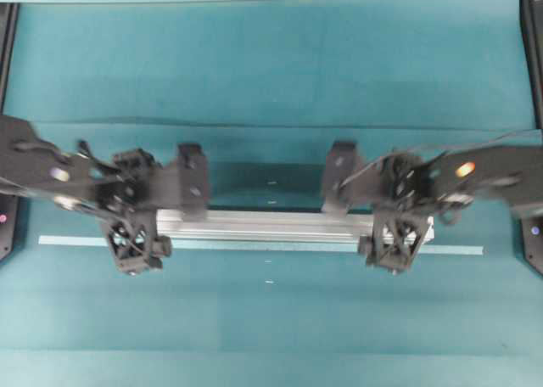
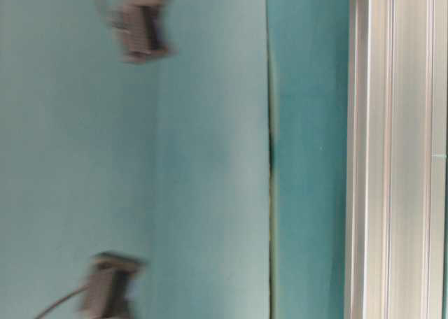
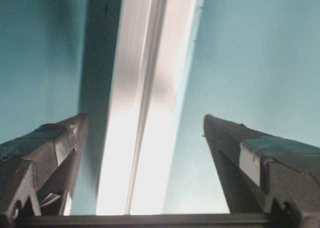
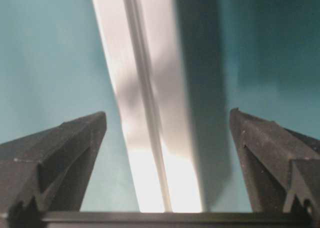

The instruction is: Lift the metal rail with both hands and move it towards you.

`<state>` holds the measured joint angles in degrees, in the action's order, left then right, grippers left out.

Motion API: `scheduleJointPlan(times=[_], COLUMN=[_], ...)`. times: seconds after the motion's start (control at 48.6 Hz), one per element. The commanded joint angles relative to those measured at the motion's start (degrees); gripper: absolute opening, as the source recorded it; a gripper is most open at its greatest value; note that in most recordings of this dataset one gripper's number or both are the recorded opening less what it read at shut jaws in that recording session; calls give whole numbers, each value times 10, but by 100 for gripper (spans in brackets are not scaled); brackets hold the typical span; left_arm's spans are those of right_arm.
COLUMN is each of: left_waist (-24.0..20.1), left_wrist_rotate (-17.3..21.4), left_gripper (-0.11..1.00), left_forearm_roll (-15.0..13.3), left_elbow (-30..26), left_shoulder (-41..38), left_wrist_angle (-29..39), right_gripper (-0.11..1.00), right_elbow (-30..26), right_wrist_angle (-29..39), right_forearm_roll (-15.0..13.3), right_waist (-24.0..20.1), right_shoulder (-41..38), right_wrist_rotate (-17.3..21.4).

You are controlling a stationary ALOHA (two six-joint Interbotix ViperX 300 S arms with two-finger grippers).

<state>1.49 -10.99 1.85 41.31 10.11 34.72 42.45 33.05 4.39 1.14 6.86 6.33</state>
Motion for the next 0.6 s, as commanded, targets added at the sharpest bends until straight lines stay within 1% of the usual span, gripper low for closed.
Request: scheduleJointPlan(times=[0.0, 0.185, 0.308, 0.432, 0.576], left_waist=[0, 0, 0, 0, 0], left_wrist_rotate=[3, 36, 59, 67, 68], left_gripper=[92, 92, 92, 92, 92], left_forearm_roll=[1, 1, 1, 1, 0], left_elbow=[-7, 1, 16, 30, 50], left_shoulder=[42, 121, 169, 217, 264], left_wrist_angle=[-4, -5, -8, -27, -76], right_gripper=[100, 100, 100, 100, 100], right_elbow=[-4, 8, 15, 40, 74], right_wrist_angle=[-2, -1, -6, -30, -66], right_forearm_roll=[-4, -5, -8, -19, -20], right_waist=[5, 25, 30, 33, 33], right_shoulder=[33, 119, 175, 232, 292], right_wrist_rotate=[-3, -4, -4, -11, -17])
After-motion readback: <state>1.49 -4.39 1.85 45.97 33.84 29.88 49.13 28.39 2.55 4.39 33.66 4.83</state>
